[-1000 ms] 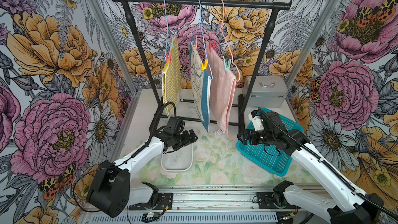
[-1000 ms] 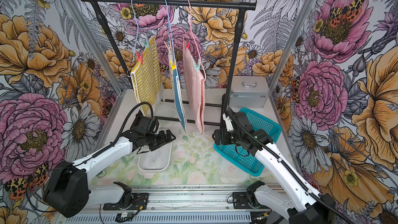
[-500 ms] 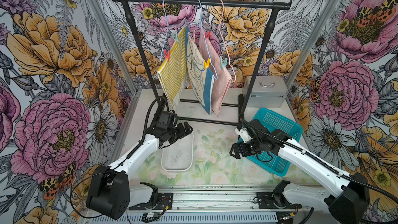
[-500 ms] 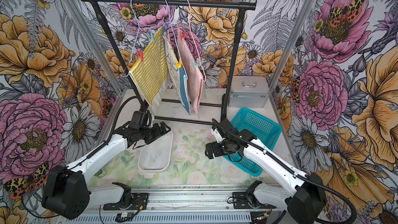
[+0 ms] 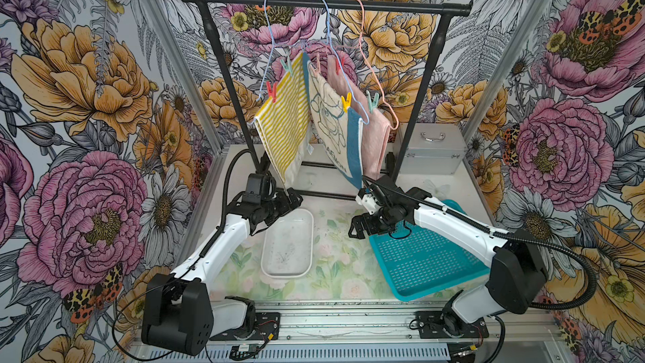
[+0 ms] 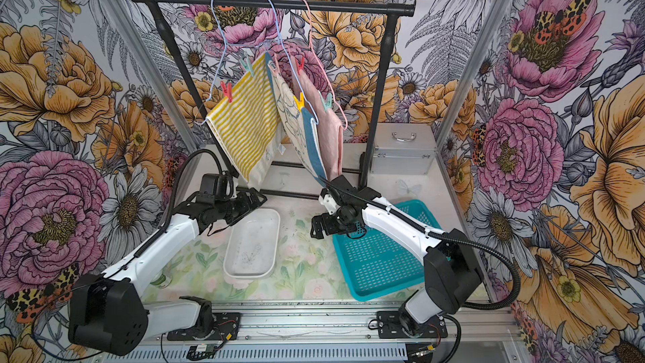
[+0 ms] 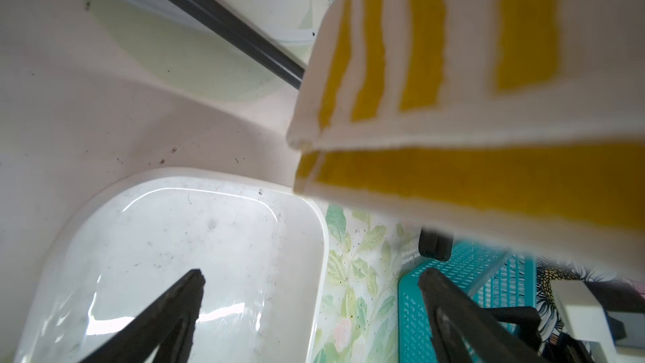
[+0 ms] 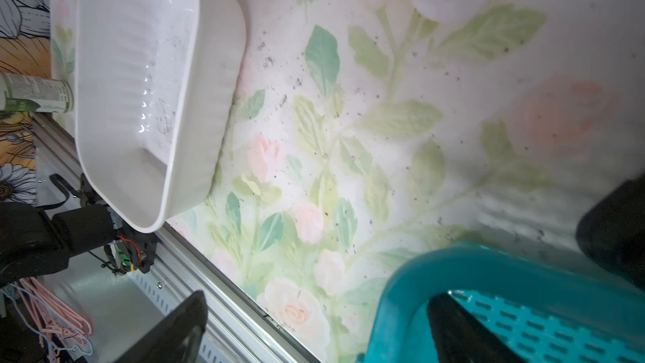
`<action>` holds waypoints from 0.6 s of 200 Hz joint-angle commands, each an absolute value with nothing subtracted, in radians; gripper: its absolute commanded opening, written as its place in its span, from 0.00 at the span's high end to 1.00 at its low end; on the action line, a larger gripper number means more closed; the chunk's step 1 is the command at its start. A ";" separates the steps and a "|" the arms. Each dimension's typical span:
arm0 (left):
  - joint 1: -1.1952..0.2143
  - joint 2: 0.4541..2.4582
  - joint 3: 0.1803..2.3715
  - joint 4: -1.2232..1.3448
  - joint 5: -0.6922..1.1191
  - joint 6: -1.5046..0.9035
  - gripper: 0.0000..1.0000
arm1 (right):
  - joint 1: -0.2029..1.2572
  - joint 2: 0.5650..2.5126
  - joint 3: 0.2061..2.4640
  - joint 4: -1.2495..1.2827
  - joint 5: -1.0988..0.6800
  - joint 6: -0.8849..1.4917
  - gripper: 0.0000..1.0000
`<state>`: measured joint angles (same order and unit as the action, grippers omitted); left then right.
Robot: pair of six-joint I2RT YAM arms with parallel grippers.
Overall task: Remove the clothespins securing towels to the hanger
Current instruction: Move the basket to the center of the board.
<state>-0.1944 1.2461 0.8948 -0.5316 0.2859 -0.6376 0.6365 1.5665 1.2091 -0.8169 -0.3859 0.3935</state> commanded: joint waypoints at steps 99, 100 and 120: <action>-0.097 1.168 0.935 -0.517 0.307 -0.594 0.02 | 0.658 1.746 1.464 -0.694 -0.357 0.340 0.02; -0.096 1.169 0.935 -0.516 0.307 -0.593 0.02 | 0.658 1.743 1.464 -0.694 -0.353 0.340 0.02; -0.092 1.169 0.942 -0.516 0.302 -0.586 0.02 | 0.660 1.661 1.448 -0.674 -0.286 0.315 0.01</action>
